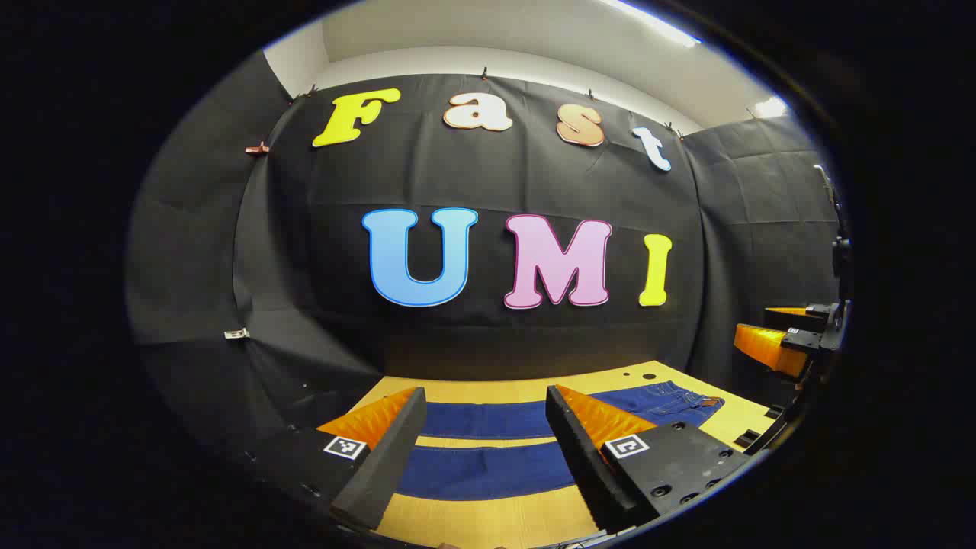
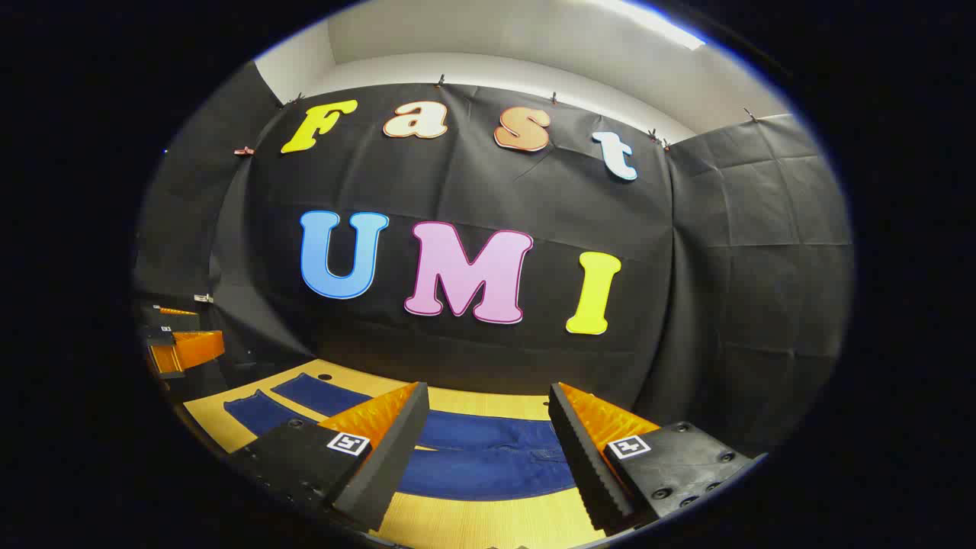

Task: Grasp the waist and the cuffs of the jeans and fold them to make the two legs overlap; first hold the waist and fold one-third of the jeans toward the cuffs, then hold the cuffs and fold the remaining one-third in the same direction to finish folding.

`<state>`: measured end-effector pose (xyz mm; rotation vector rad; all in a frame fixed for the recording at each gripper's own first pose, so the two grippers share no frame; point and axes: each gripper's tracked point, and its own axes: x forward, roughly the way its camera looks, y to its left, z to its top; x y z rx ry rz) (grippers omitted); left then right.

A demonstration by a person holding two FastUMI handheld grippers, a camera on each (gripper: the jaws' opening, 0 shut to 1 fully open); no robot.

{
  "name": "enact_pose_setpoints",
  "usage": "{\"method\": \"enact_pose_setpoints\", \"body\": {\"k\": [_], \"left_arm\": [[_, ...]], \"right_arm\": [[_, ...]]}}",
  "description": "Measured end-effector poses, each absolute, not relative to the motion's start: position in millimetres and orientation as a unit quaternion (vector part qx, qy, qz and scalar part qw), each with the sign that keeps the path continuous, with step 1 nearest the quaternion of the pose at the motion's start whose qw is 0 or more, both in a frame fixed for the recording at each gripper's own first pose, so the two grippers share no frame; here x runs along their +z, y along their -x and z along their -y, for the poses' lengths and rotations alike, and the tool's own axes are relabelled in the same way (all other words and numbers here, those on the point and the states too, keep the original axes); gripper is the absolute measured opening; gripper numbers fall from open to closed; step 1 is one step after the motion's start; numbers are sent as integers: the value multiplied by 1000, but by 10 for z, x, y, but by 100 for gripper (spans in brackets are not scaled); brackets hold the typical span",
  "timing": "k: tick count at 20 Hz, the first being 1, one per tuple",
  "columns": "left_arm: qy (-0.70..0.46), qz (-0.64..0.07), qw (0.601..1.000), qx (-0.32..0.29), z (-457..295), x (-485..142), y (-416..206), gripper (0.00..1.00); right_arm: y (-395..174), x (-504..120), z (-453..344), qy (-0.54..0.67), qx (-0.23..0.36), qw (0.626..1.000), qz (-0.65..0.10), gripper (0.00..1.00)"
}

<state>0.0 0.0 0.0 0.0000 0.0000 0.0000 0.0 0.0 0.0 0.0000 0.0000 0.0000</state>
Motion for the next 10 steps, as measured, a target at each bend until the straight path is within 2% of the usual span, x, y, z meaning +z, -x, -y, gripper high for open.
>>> {"method": "enact_pose_setpoints", "body": {"k": [4, 10], "left_arm": [[-5, -10, 1000, 21, -155, -117, -67, 98], [-5, -16, 1000, 13, -177, -200, -111, 98]], "right_arm": [[-28, -101, 18, 8, -3, 1000, -18, 97], [-80, -79, 59, 4, -14, 1000, -19, 97]]}}
